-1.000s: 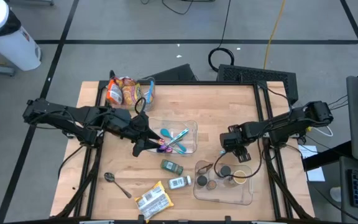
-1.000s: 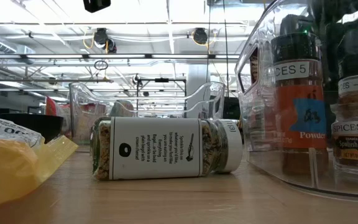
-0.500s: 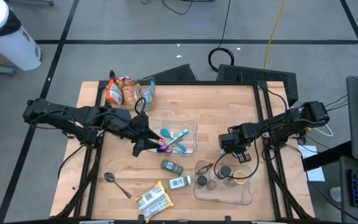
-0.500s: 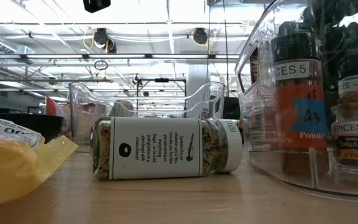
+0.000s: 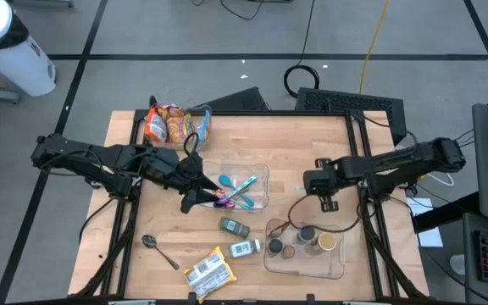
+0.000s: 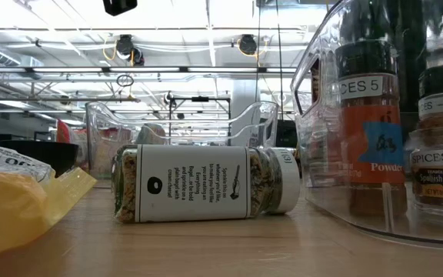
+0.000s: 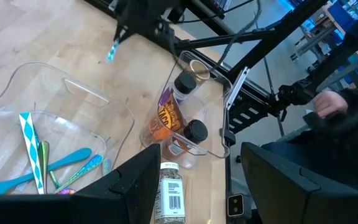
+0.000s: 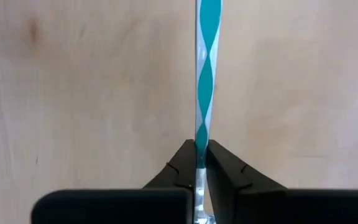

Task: Pick & Place Food Item
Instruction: Put the blue and white patterned spoon into the middle transparent bin

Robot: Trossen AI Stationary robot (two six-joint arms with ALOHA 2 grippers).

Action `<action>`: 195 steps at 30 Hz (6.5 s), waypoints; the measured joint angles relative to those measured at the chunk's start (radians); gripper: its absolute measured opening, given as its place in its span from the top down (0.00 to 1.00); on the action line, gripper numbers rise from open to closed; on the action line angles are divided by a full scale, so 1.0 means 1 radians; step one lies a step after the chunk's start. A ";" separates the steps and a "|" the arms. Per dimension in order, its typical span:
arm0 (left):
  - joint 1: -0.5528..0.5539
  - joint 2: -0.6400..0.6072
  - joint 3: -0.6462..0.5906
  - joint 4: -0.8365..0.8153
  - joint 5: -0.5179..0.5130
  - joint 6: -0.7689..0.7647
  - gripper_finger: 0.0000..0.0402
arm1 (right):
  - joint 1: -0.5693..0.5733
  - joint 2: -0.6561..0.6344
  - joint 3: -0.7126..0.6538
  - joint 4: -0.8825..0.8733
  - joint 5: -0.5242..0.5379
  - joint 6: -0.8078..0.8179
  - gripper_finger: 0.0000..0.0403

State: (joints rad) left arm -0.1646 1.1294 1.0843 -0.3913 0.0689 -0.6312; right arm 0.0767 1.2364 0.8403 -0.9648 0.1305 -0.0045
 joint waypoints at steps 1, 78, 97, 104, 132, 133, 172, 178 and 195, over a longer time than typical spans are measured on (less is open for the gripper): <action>0.000 0.000 0.000 0.003 0.000 0.000 0.43 | -0.006 -0.021 0.019 -0.010 0.005 0.011 0.98; 0.322 0.298 0.000 1.011 0.217 -0.803 0.43 | 0.010 -0.022 0.348 1.474 0.074 -0.112 0.98; 0.297 0.298 0.000 1.015 0.245 -0.785 0.43 | -0.041 0.048 0.348 1.546 0.074 -0.112 0.98; 0.296 0.298 0.000 1.014 0.245 -0.785 0.45 | -0.036 0.050 0.348 1.543 0.074 -0.094 0.98; 0.296 0.297 -0.001 1.029 0.270 -0.758 0.77 | -0.025 0.047 0.349 1.519 0.026 -0.063 0.98; 0.296 0.297 -0.001 1.029 0.271 -0.758 0.77 | -0.023 0.047 0.349 1.519 0.026 -0.064 0.98; 0.304 0.299 -0.002 1.168 0.279 -0.732 0.77 | 0.001 0.051 0.348 1.495 0.022 -0.078 0.98; 0.304 0.298 -0.002 1.169 0.283 -0.732 0.77 | 0.010 0.051 0.348 1.488 0.026 -0.088 0.98; 0.304 0.298 0.000 1.165 0.283 -0.694 0.77 | 0.010 0.050 0.347 1.487 0.025 -0.090 0.98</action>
State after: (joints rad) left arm 0.1398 1.4272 1.0840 0.7733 0.3515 -1.3248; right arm 0.0872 1.2865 1.1873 0.5220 0.1555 -0.0940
